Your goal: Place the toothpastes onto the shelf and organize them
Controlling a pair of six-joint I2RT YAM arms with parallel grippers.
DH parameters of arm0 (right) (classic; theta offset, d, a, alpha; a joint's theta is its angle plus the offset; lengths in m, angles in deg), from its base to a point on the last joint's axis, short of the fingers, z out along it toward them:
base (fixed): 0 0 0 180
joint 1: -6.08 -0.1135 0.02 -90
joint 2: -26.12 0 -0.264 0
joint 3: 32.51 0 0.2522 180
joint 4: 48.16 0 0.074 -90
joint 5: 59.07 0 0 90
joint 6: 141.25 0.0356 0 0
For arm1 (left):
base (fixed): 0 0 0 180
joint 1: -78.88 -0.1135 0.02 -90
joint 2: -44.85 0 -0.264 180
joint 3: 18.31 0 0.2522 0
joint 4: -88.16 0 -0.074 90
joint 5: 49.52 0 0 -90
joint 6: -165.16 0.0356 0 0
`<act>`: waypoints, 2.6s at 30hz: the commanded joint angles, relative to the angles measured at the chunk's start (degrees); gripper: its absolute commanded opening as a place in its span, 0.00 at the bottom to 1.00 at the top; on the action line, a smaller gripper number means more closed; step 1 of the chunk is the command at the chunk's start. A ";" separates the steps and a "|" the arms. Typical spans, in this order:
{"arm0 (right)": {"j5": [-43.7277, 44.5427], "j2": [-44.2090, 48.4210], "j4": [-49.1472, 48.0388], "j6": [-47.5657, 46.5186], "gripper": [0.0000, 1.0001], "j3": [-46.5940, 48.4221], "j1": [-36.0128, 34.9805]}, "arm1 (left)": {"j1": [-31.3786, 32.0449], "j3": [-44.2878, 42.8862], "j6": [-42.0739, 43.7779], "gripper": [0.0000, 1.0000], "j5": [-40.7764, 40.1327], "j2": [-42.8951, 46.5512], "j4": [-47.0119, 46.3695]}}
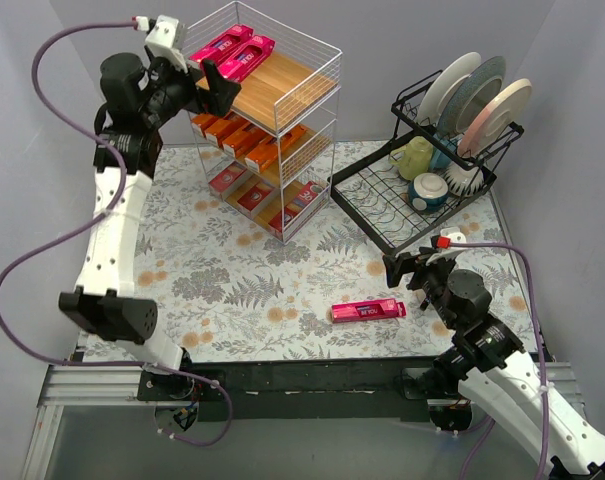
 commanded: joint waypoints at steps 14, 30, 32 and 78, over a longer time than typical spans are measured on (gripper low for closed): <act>-10.62 -4.45 5.59 2.27 0.98 5.34 0.09 | 4.31 53.37 -14.86 0.98 -1.82 42.74 -7.68; -23.38 -30.56 17.65 -2.31 0.99 16.51 0.00 | 19.40 76.76 -10.73 0.98 -7.52 47.76 -4.60; -21.72 -29.34 15.02 -1.08 0.99 15.20 0.00 | 26.76 78.08 -9.94 0.98 -11.57 45.13 -7.41; -5.36 -5.87 8.07 0.42 0.94 5.43 0.00 | 53.09 85.29 13.09 0.57 -7.45 -8.66 -64.02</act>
